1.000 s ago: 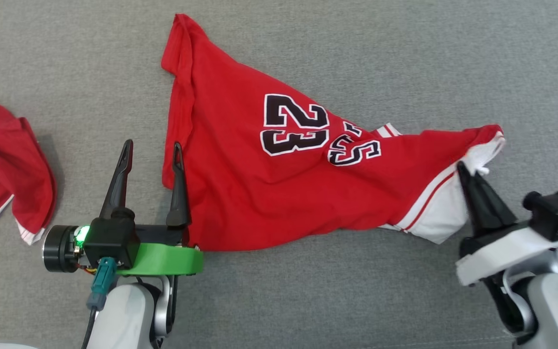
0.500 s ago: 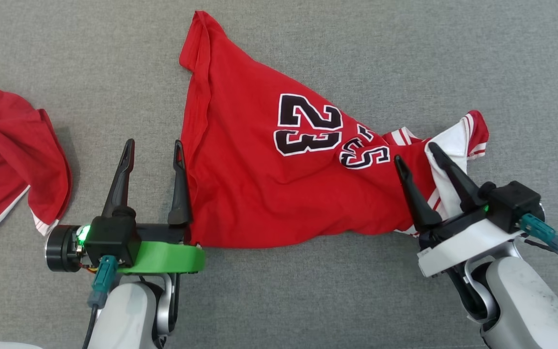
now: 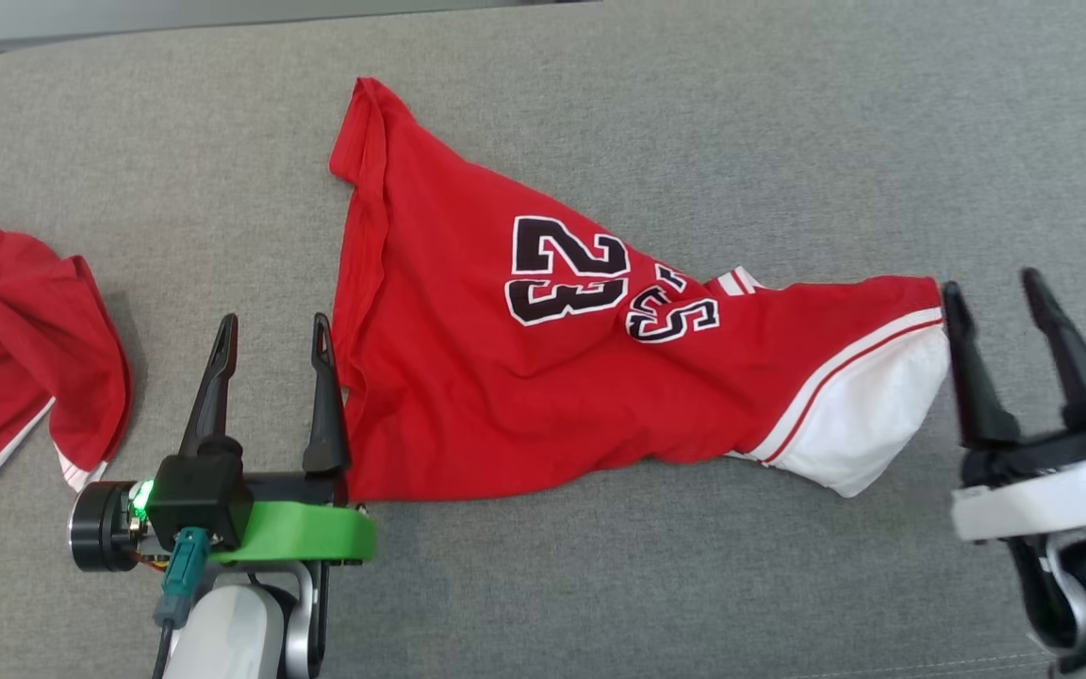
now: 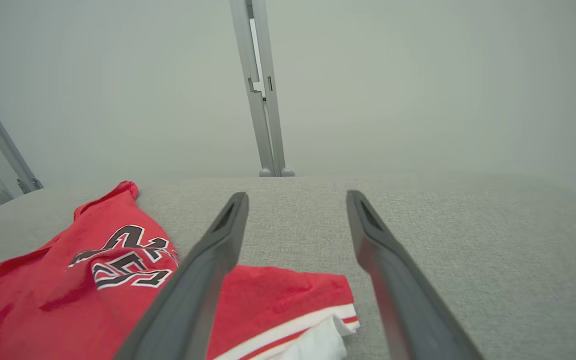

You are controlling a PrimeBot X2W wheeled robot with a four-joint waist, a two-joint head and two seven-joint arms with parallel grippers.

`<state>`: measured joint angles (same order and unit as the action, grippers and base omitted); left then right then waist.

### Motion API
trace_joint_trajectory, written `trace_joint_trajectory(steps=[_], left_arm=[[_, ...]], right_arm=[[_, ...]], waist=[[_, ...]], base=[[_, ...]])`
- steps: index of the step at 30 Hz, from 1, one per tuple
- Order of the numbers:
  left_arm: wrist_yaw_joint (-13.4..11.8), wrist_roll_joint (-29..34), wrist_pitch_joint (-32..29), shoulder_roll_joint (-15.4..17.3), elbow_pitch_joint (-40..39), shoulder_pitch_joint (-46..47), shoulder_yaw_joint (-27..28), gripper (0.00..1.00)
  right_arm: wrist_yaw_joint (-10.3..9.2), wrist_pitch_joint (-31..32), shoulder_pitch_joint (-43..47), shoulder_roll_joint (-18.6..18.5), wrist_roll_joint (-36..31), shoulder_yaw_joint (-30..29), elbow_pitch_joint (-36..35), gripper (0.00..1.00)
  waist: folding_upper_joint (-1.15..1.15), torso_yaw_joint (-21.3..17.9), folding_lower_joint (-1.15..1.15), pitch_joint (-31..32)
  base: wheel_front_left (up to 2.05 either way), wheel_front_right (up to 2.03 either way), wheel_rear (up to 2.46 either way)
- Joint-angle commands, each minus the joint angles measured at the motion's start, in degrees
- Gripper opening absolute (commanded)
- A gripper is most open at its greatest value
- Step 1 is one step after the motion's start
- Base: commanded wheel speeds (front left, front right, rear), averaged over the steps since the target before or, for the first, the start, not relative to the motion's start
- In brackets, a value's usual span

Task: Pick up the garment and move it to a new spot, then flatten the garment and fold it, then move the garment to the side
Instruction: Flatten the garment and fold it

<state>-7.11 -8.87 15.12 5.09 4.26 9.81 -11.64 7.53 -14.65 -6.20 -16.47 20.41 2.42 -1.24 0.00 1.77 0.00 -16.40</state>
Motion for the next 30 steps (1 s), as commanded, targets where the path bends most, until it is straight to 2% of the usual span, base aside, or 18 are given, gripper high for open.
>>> trace_joint_trajectory(steps=[1,9,30], left_arm=[[0.07,0.54,0.03,0.54,0.11,-0.91,0.25,1.00],[-0.21,0.45,0.02,1.21,0.01,-3.83,0.97,1.00],[-0.85,-0.33,0.02,2.22,-0.16,-4.70,0.39,1.00]], right_arm=[[-0.08,-0.11,1.92,0.00,-0.41,-1.83,-0.39,1.00],[-0.08,2.19,8.42,1.16,-1.25,-7.25,-1.73,1.00],[-0.08,3.27,8.85,2.11,-1.39,-6.58,-2.72,1.00]], waist=[[0.00,-0.85,0.00,1.32],[0.00,-1.94,0.00,3.97],[0.00,-2.20,0.00,4.69]], base=[[0.00,0.00,0.00],[0.00,0.00,0.00],[0.00,0.00,0.00]])
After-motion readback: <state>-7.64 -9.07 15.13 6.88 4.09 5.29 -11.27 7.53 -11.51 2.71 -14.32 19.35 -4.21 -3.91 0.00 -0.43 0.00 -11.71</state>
